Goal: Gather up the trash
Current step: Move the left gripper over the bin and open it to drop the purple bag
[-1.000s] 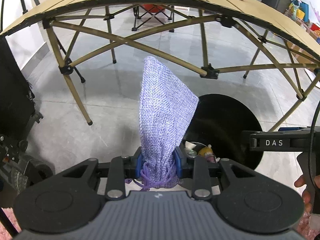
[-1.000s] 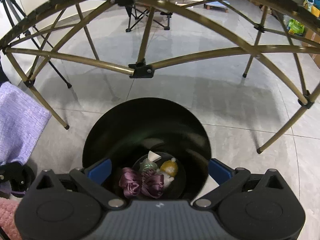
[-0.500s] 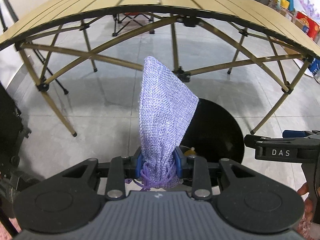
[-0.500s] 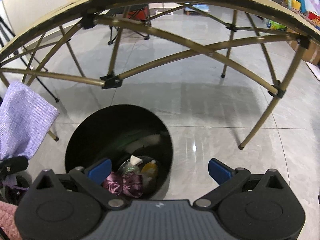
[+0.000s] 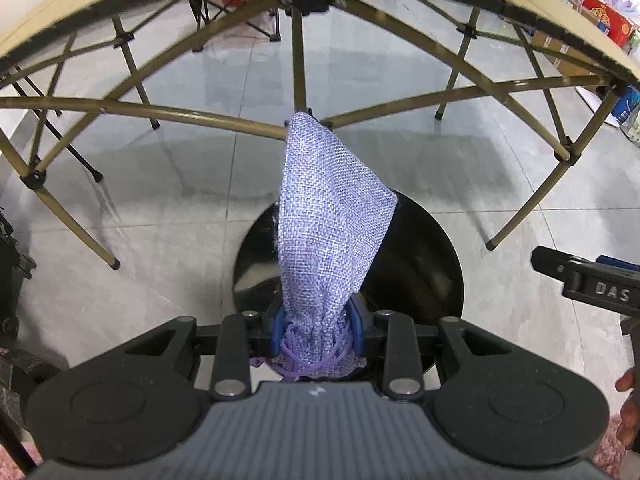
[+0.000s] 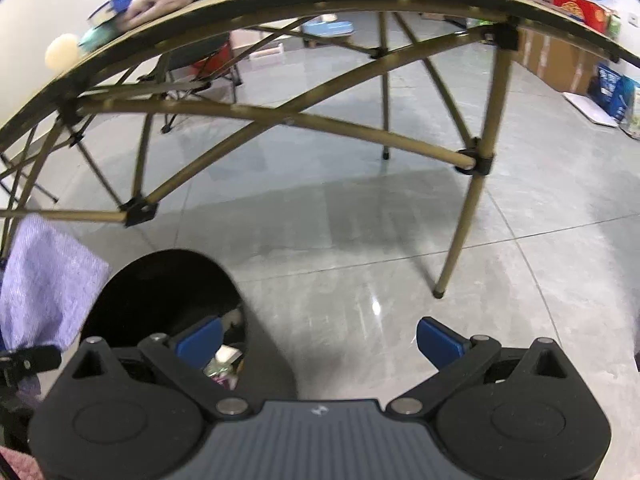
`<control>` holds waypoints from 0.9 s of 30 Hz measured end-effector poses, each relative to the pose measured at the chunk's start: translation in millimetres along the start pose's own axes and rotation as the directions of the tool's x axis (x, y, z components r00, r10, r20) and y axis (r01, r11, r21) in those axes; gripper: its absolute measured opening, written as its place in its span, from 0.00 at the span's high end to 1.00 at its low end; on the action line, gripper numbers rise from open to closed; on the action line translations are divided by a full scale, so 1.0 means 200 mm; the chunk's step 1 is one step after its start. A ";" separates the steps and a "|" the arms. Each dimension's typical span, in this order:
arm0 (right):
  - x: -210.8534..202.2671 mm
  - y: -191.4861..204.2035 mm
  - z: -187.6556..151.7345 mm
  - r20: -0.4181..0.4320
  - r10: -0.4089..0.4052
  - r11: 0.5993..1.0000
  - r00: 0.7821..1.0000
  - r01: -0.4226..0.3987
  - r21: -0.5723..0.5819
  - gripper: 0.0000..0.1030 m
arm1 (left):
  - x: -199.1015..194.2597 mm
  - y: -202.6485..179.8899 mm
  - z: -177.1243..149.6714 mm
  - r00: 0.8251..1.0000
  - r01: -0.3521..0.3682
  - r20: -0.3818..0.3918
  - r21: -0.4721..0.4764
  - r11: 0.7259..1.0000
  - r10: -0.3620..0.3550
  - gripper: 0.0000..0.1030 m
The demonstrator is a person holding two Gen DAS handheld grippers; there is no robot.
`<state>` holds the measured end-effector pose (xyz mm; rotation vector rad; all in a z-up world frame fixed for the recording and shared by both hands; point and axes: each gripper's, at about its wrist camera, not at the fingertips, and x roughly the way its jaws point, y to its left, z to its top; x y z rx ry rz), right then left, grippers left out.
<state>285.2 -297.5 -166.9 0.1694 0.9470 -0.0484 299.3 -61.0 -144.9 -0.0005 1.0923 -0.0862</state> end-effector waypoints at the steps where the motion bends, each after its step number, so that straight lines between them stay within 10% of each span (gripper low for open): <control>1: 0.00 -0.02 0.00 0.006 -0.004 1.000 1.000 0.004 0.007 0.00 | 0.02 -0.01 0.01 1.000 0.005 -0.010 -0.005 1.000 -0.005 0.70; 22: 0.07 -0.13 -0.03 -0.013 -0.007 0.998 1.000 0.008 0.066 0.00 | 0.30 -0.07 0.02 0.985 0.041 -0.168 -0.045 0.998 -0.048 0.67; 24: 0.07 -0.13 -0.03 -0.015 -0.007 0.998 1.000 0.008 0.069 0.00 | 0.30 -0.08 0.02 0.986 0.028 -0.161 -0.036 0.999 -0.034 0.60; 27: 0.07 -0.12 -0.04 -0.017 -0.005 0.998 1.000 0.006 0.068 0.00 | 0.29 -0.08 0.03 0.989 0.023 -0.145 -0.034 0.999 -0.027 0.19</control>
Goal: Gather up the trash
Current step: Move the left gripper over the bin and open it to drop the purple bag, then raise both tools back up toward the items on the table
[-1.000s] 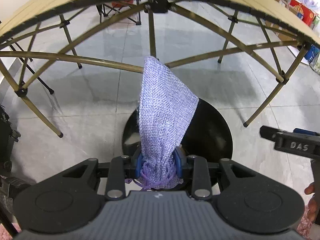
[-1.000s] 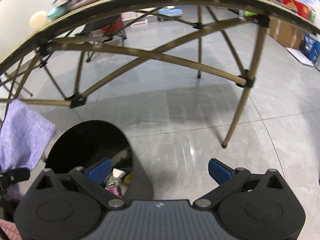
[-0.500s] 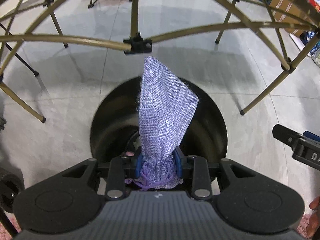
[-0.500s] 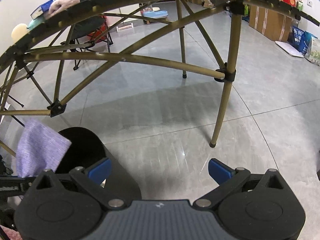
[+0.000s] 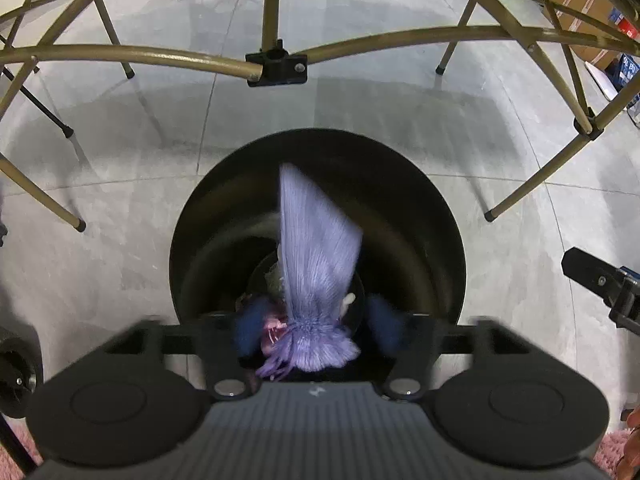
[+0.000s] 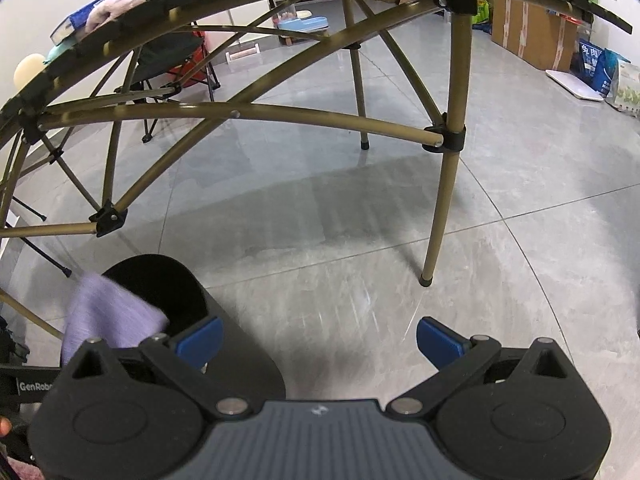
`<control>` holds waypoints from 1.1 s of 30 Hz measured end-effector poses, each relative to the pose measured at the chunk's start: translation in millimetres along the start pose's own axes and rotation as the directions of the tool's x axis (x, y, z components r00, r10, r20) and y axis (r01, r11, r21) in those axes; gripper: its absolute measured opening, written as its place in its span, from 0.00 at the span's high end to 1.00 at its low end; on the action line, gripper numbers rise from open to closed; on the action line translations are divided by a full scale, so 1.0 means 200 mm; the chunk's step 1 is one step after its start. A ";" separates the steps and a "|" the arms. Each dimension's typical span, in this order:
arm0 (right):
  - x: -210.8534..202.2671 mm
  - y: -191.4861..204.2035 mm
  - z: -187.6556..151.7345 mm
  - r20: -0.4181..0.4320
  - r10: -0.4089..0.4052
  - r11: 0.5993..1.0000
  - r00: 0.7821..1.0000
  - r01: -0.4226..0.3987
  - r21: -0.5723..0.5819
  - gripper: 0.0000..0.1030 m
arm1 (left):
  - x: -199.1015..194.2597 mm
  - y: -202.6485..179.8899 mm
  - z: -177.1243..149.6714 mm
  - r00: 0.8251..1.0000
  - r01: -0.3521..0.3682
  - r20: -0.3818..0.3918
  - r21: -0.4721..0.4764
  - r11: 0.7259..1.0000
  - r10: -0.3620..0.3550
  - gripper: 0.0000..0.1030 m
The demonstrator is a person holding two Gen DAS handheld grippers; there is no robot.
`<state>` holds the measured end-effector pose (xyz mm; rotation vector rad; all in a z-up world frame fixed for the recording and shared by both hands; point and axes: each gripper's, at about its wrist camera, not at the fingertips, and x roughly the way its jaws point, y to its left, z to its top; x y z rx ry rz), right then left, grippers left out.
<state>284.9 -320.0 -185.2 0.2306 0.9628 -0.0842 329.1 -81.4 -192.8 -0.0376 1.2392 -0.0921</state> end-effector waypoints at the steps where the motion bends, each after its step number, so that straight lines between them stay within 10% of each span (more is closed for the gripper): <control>1: 0.00 0.00 0.00 0.000 0.001 1.000 1.000 -0.001 0.000 0.00 | -0.01 0.00 0.00 1.000 -0.006 0.010 -0.003 1.000 0.006 0.03; 33: -0.07 -0.01 0.00 0.049 0.001 1.000 0.999 -0.002 0.014 0.00 | -0.20 -0.01 0.00 0.986 -0.023 0.169 0.060 0.998 0.013 0.00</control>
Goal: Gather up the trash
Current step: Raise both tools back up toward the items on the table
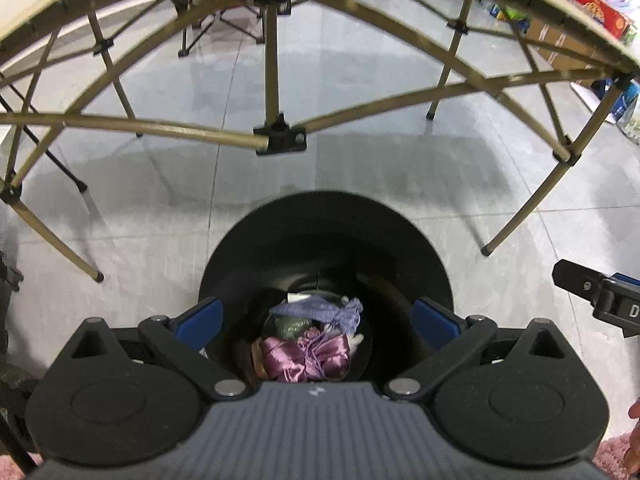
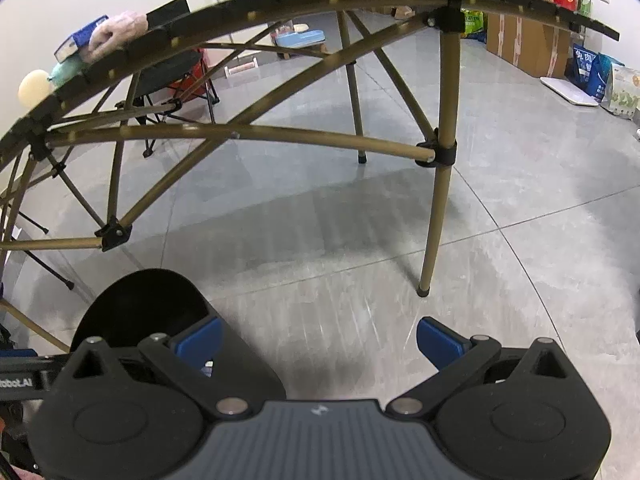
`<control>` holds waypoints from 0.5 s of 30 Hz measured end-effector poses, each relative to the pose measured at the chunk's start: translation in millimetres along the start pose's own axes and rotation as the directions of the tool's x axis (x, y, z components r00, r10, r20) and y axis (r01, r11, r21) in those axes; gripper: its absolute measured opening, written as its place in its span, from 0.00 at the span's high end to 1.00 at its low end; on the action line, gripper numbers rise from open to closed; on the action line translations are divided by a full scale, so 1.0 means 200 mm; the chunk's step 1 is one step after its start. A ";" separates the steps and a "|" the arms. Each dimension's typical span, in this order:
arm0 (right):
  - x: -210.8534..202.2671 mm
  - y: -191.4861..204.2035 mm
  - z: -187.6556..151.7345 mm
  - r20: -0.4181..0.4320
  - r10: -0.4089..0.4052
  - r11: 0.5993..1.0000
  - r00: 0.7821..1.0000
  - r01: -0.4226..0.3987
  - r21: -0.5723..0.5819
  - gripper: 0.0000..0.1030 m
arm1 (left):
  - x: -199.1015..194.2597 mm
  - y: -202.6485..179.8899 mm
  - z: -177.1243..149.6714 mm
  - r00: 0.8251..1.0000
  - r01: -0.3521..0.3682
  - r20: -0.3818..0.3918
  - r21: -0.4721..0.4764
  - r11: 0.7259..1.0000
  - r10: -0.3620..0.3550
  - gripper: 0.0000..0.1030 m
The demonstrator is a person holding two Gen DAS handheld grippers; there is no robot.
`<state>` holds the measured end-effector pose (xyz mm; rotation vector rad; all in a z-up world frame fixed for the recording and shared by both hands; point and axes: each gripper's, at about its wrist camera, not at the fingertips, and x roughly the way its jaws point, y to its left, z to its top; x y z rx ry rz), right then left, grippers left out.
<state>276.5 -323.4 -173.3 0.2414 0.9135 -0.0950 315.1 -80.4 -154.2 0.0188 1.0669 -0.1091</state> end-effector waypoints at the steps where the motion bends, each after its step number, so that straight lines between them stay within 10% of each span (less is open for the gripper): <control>1: -0.01 0.00 0.00 0.005 0.001 1.000 1.000 -0.001 0.001 0.00 | -0.02 0.00 0.00 1.000 0.000 0.014 0.003 1.000 0.000 0.00; 15: -0.25 0.06 0.07 0.219 0.049 0.999 0.975 -0.046 -0.017 0.00 | -0.36 0.05 0.04 0.965 0.023 0.262 -0.009 1.000 -0.020 0.00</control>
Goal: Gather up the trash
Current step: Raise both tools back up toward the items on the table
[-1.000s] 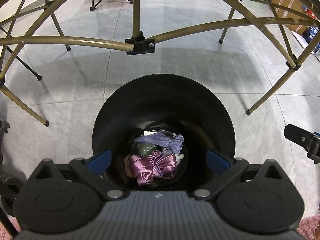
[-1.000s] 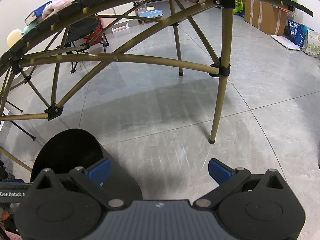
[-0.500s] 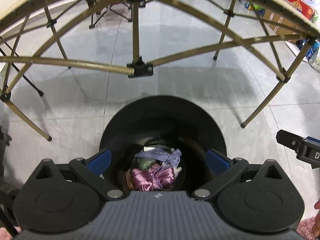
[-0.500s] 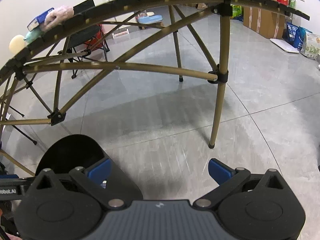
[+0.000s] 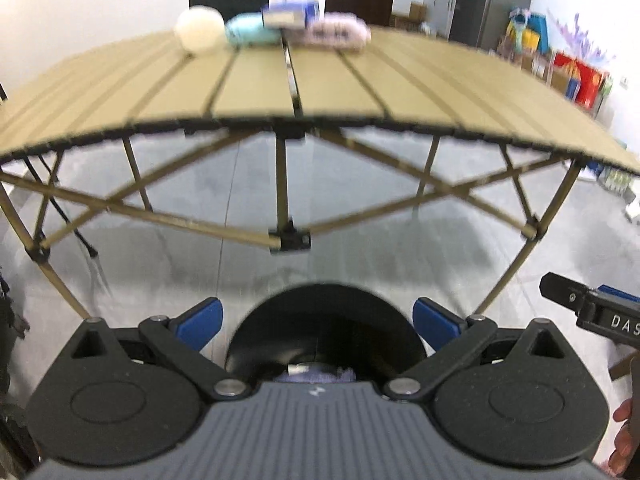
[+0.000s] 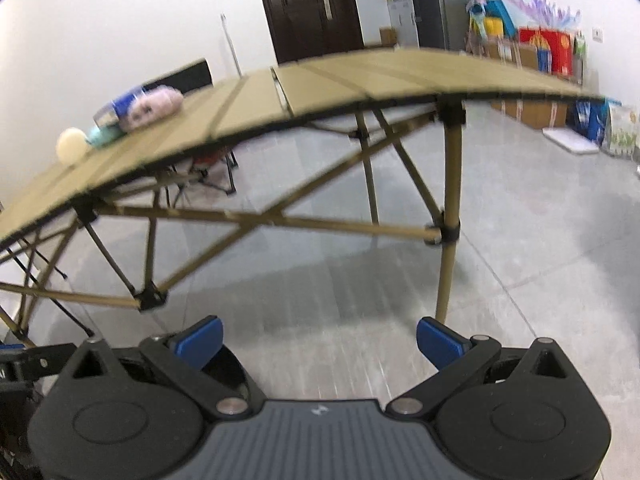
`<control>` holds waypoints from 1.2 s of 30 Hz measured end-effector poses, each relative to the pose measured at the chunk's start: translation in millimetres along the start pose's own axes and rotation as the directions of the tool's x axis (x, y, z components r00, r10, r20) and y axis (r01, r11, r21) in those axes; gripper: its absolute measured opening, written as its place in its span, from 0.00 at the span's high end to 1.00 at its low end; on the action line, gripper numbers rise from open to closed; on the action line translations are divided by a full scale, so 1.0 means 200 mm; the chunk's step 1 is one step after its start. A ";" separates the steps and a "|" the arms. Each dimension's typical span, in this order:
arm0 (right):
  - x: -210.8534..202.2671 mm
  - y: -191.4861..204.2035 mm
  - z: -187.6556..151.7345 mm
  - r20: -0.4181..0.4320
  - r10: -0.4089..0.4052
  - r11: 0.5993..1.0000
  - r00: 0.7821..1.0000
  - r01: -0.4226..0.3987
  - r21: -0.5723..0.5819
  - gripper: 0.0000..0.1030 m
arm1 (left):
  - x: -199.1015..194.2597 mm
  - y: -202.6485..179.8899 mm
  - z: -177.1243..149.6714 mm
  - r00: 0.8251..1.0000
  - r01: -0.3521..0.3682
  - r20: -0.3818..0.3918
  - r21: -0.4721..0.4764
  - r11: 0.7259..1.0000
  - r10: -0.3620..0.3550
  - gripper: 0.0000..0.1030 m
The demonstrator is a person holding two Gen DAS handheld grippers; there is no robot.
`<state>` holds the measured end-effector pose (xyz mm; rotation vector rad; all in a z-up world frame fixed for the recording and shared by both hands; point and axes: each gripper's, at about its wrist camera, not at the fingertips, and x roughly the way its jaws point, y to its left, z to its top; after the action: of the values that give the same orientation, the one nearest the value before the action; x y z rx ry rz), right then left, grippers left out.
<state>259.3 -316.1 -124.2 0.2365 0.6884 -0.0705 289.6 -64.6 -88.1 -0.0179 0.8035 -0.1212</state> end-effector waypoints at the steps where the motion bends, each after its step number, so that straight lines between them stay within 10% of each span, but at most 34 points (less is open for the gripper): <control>1: -0.02 0.01 0.01 0.020 0.004 1.000 1.000 -0.004 -0.002 0.00 | -0.02 0.00 0.01 1.000 -0.003 0.019 -0.001 1.000 0.003 0.00; 13: -0.19 0.19 0.20 0.253 0.076 0.995 0.964 -0.059 -0.075 0.00 | -0.23 0.14 0.21 0.980 -0.018 0.196 -0.053 0.998 0.028 0.00; 36: 0.01 0.73 0.62 0.355 0.199 0.967 0.914 -0.124 -0.223 0.00 | -0.20 0.56 0.67 0.934 -0.090 0.326 -0.174 0.981 0.144 0.00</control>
<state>358.3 -203.2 -4.3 0.0844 0.2878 0.1106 369.3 46.8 26.0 -0.1362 0.4667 0.0588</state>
